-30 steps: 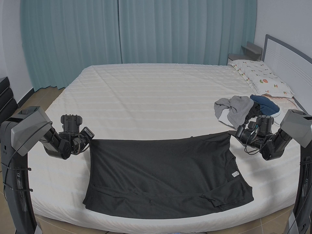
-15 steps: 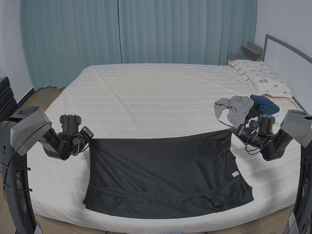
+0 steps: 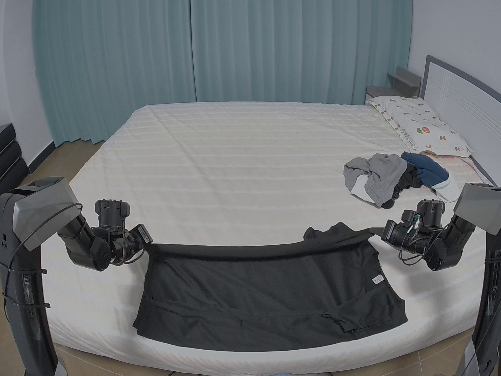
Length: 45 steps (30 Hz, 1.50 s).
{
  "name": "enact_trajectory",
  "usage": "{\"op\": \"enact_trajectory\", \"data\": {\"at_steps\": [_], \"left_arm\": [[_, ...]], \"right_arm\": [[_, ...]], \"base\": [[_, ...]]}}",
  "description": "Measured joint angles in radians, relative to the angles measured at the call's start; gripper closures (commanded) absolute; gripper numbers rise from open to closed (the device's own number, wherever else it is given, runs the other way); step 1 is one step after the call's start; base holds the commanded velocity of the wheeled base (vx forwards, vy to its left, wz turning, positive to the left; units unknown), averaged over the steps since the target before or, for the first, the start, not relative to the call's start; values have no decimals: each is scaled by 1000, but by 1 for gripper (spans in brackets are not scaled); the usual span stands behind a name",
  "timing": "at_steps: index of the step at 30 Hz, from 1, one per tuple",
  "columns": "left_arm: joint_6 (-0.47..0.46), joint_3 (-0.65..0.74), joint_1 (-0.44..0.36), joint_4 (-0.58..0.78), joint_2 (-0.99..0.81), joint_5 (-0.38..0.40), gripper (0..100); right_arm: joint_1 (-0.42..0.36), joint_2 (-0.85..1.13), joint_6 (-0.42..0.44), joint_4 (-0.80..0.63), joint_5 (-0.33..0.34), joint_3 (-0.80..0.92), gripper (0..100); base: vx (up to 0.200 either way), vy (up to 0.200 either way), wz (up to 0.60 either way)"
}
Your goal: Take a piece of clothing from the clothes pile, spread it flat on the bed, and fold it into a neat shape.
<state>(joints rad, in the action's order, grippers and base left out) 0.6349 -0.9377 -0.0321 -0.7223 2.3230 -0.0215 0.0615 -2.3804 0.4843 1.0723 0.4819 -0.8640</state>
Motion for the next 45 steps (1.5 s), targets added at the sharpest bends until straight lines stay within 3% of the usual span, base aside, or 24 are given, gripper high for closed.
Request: {"op": "enact_trajectory", "data": {"at_steps": [9,23,35,45], "left_arm": [[-90,99,-13,-46,-39,6,100],[-370,298,-19,-113,-83,-3,100],[-501,440,-36,-111,-120,-4,100],[-515,487,-56,-105,-126,-4,100]], "right_arm": [[22,27,-53,8,19,91,100],[66,67,-150,131,60,328,100],[95,23,-229,332,80,510,100],[108,-76,-253,479,81,584,100]], "base": [[0,0,0],[0,0,0],[0,0,0],[0,0,0]]}}
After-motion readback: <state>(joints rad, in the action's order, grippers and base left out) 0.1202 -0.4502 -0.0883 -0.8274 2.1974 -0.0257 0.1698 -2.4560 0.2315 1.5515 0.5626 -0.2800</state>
